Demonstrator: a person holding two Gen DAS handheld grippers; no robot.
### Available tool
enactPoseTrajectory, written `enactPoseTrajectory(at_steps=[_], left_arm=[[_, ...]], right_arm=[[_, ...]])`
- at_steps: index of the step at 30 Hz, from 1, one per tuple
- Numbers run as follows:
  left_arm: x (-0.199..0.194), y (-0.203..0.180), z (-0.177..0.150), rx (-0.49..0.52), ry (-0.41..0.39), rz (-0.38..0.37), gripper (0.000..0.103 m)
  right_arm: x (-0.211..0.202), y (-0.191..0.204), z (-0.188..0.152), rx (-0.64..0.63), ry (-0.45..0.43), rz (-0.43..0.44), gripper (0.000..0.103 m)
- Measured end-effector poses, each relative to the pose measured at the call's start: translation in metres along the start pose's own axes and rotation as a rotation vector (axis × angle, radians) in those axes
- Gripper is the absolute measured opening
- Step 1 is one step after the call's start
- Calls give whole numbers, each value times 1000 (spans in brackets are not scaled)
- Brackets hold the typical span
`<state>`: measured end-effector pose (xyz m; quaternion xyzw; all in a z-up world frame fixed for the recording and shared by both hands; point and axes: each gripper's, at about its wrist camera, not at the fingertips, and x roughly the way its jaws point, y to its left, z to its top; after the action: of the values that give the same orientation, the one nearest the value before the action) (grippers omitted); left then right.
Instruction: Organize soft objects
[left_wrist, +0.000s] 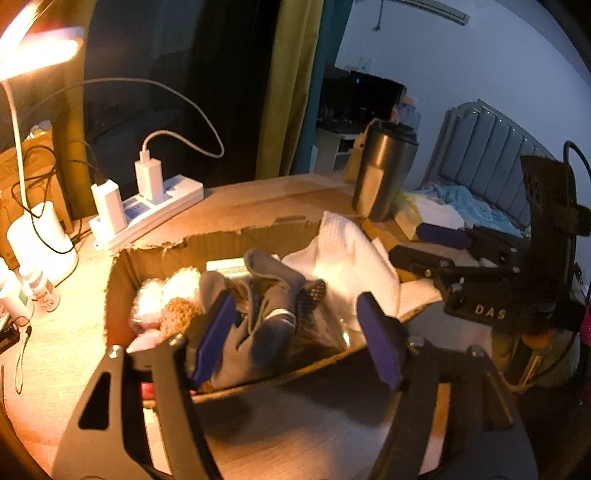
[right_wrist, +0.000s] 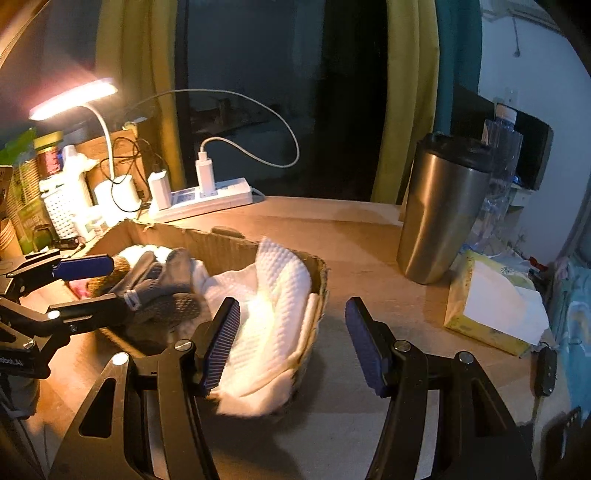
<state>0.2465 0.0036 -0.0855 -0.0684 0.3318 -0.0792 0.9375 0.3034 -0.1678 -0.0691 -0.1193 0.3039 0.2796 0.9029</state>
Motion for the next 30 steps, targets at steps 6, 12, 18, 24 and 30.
enactPoseTrajectory(at_steps=[6,12,18,24,30], left_arm=[[-21,-2,-3,-4,-44,16,70],[-47,-2,-7,-3,-96,88,86],[-77,-9,-9,24,-164,119,87],[-108,-13,-11,26,-218,114,88],[-142,-10,-10,14,-287,124,90]], right_arm=[[-23,14,0,-11,-25,4,63],[-47,33,0,-22,-51,31,64],[-79,54,2,-29,-102,27,80],[-102,71,3,-44,-131,-7,84],[-127,80,8,-42,-173,-27,85]])
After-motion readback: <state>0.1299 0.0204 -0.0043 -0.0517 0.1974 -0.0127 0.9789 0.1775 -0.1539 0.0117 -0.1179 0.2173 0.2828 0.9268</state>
